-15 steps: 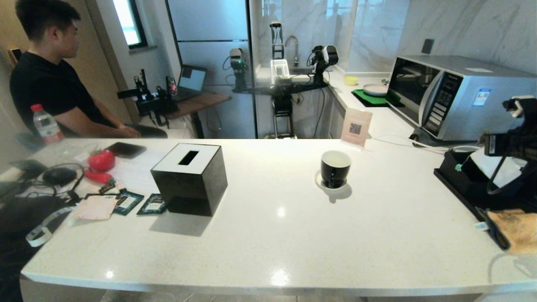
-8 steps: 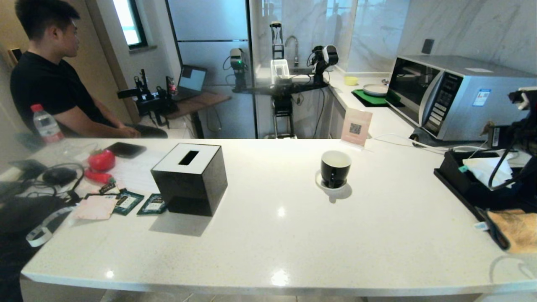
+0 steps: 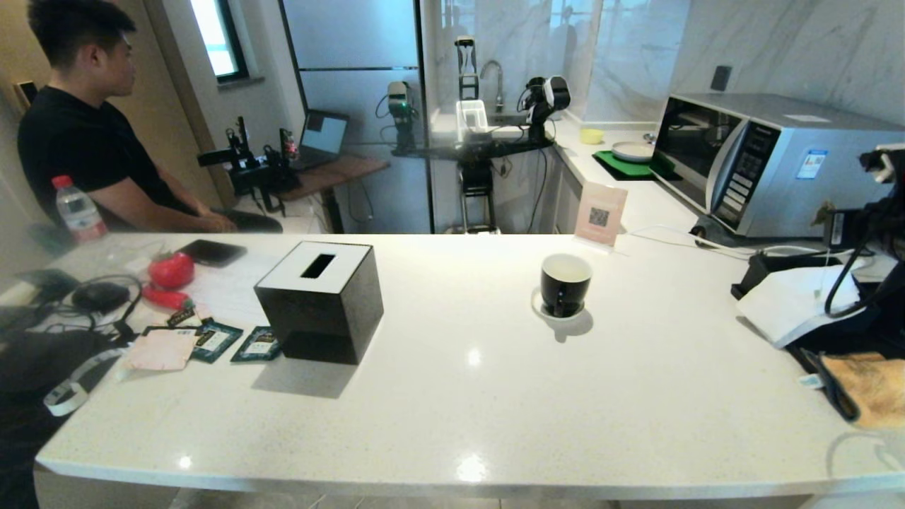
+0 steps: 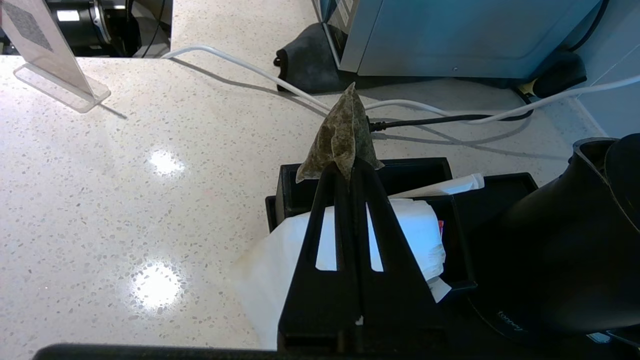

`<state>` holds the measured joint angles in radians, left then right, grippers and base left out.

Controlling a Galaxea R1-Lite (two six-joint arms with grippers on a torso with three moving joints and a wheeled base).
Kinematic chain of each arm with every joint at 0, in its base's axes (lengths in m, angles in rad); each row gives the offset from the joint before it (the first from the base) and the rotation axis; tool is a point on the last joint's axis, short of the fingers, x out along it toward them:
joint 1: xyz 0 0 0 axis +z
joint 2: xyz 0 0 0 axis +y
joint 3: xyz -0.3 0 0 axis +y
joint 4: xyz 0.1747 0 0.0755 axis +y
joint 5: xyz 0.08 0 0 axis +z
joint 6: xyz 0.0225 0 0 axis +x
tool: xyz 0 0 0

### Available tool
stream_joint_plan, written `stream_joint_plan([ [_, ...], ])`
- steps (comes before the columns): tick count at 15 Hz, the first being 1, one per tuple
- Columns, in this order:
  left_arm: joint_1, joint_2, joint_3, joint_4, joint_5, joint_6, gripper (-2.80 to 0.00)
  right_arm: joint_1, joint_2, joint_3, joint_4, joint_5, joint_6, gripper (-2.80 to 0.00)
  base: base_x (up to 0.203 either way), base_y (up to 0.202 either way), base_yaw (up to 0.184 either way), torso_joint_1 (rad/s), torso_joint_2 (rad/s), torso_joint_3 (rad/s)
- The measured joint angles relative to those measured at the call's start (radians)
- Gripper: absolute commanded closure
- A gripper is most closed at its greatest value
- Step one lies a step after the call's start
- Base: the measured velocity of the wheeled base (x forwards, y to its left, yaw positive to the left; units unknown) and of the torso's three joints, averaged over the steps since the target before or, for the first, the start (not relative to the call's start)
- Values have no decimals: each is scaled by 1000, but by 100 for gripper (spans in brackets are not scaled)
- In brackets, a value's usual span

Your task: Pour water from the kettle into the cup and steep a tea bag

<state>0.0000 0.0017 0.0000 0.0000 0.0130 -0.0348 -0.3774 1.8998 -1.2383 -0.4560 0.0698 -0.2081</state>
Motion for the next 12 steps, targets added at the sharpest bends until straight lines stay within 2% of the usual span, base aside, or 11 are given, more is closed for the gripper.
stream_joint_plan([
  [6,0,0,0,0,0,0,0,2,-21,-1,0,2,2,0,0,0,0,0,0,0],
  [12,0,0,0,0,0,0,0,41,-65,2,1,1,4,0,0,0,0,0,0,0],
])
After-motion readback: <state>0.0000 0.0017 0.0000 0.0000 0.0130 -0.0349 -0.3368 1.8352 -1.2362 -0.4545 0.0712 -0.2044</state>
